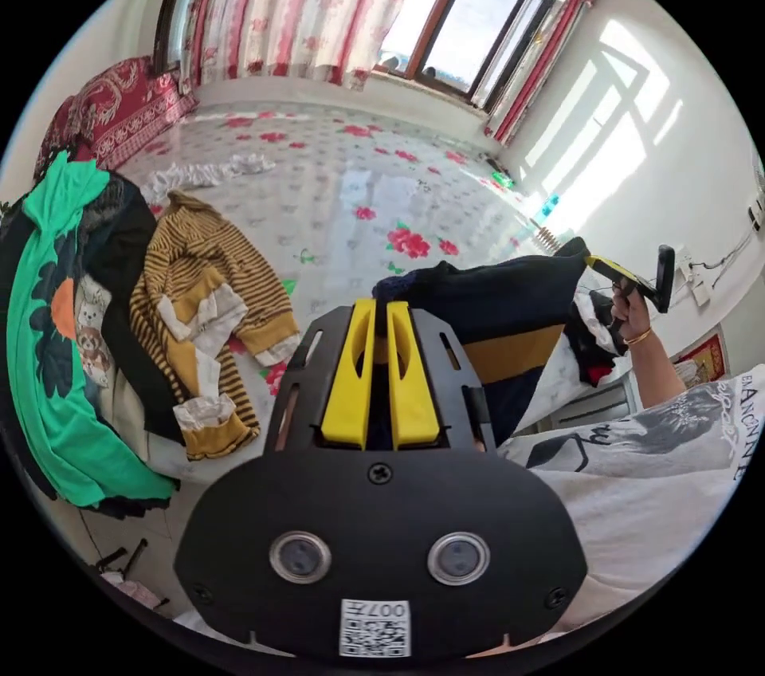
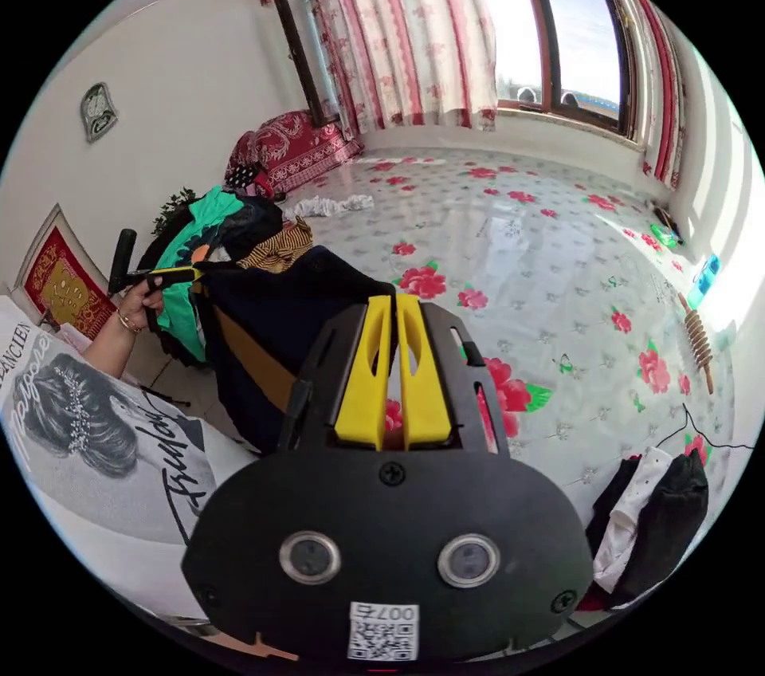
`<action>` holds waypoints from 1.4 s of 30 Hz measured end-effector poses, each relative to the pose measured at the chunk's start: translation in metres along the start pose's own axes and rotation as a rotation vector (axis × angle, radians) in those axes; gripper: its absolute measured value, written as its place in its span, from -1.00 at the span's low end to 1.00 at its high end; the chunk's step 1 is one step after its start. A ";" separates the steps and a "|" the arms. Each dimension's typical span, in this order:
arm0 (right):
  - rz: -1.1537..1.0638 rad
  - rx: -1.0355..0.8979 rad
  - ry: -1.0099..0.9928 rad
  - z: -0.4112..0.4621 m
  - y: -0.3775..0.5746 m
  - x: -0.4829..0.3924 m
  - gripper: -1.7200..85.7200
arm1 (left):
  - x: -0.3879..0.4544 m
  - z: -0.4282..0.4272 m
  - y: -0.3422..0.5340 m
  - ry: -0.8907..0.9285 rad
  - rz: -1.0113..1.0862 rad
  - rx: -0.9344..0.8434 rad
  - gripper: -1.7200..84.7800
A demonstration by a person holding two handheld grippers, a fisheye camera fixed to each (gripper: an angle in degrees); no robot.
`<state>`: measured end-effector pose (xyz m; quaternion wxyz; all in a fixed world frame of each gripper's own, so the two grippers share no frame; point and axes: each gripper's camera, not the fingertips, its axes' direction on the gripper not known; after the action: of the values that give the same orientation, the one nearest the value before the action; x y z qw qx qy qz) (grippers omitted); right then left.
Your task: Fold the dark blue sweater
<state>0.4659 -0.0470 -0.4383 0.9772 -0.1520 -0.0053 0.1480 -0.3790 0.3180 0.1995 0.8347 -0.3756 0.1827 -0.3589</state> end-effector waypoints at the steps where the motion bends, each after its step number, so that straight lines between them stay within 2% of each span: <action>1: -0.024 0.076 0.039 -0.038 0.002 -0.009 -0.97 | 0.013 -0.026 -0.004 0.041 0.030 0.082 -0.97; 6: -0.058 0.430 0.130 -0.183 0.032 -0.048 -0.97 | 0.075 -0.125 -0.001 0.152 0.189 0.377 -0.97; 11: -0.112 0.730 0.237 -0.306 0.079 -0.094 -0.97 | 0.141 -0.207 0.024 0.147 0.387 0.651 -0.97; 16: -0.166 0.869 0.292 -0.369 0.095 -0.124 -0.97 | 0.185 -0.255 0.040 0.100 0.460 0.841 -0.98; 19: -0.206 0.931 0.346 -0.388 0.090 -0.134 -0.96 | 0.191 -0.266 0.039 0.062 0.388 0.932 -0.98; 24: -0.237 0.908 0.346 -0.378 0.044 -0.122 -0.96 | 0.194 -0.252 0.006 -0.023 0.358 1.006 -0.98; 26: -0.237 0.842 0.378 -0.352 0.004 -0.105 -0.96 | 0.194 -0.230 -0.024 -0.115 0.346 0.969 -0.98; 29: -0.184 0.692 0.404 -0.295 -0.059 -0.064 -0.94 | 0.179 -0.163 -0.103 -0.270 0.308 0.796 -0.97; 31: -0.110 0.615 0.338 -0.248 -0.089 -0.024 -0.92 | 0.146 -0.072 -0.175 -0.302 0.261 0.512 -0.94; 32: -0.043 0.529 0.318 -0.212 -0.102 0.004 -0.90 | 0.133 -0.047 -0.190 -0.303 0.227 0.432 -0.92; 33: -0.010 0.470 0.317 -0.193 -0.107 0.018 -0.89 | 0.106 0.004 -0.208 -0.322 0.162 0.271 -0.86; 34: 0.060 0.342 0.318 -0.157 -0.108 0.044 -0.87 | 0.079 0.046 -0.212 -0.345 0.089 0.134 -0.81; 36: 0.130 0.206 0.271 -0.115 -0.088 0.077 -0.84 | 0.049 0.087 -0.195 -0.389 0.049 0.065 -0.79; 38: 0.212 0.065 0.226 -0.064 -0.032 0.111 -0.82 | 0.027 0.120 -0.165 -0.425 0.049 0.020 -0.80; 42: 0.383 -0.288 0.162 0.018 0.086 0.146 -0.81 | -0.009 0.210 -0.072 -0.384 0.031 -0.293 -0.81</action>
<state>0.5797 0.0790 -0.4522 0.8970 -0.2990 0.0807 0.3153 -0.2978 0.3958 0.3907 0.7962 -0.5512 0.0765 -0.2376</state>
